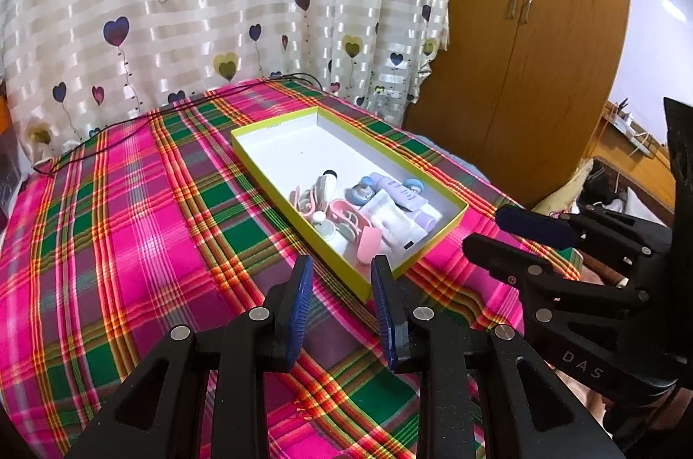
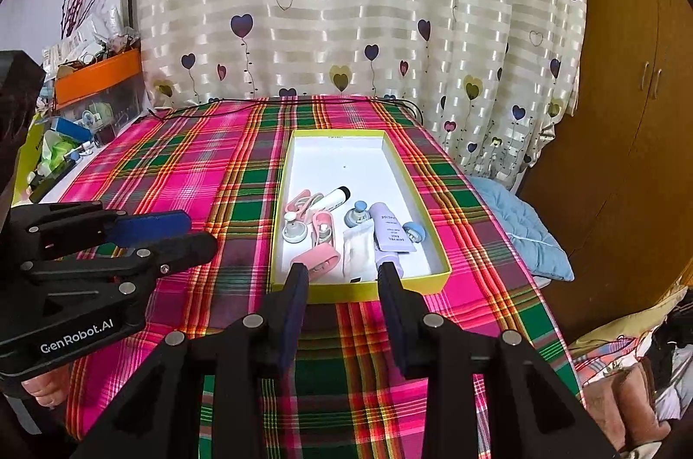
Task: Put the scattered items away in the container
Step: 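Withdraw both open grippers up and away from the box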
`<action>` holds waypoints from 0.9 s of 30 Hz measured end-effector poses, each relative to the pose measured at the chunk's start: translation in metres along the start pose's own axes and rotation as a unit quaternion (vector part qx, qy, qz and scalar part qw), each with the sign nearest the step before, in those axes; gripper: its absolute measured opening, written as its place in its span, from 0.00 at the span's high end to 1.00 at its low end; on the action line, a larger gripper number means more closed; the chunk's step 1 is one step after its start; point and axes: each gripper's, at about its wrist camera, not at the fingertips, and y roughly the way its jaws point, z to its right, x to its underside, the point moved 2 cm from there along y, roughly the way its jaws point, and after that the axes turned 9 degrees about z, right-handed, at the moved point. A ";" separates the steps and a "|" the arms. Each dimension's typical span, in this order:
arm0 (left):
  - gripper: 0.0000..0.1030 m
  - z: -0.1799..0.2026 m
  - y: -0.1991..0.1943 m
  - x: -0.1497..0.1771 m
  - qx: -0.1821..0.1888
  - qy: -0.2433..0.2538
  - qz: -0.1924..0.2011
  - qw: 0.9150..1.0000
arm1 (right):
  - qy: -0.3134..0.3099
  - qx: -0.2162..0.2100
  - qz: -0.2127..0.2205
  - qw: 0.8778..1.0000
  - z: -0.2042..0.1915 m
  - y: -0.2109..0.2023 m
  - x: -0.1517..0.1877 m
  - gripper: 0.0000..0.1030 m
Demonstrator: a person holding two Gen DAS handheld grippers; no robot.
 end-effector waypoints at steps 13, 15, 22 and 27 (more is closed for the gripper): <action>0.72 0.013 -0.008 0.002 -0.001 0.024 0.018 1.000 | 0.002 -0.002 0.002 1.000 0.004 -0.004 0.004 0.67; 0.72 0.014 -0.008 0.002 -0.002 0.025 0.018 1.000 | 0.003 -0.002 0.002 1.000 0.004 -0.004 0.005 0.67; 0.72 0.018 -0.008 0.003 -0.007 0.034 0.015 0.999 | 0.001 -0.003 0.003 1.000 0.005 -0.005 0.005 0.67; 0.72 0.020 -0.009 0.002 -0.005 0.037 0.017 0.999 | 0.000 -0.003 0.001 1.000 0.005 -0.004 0.006 0.67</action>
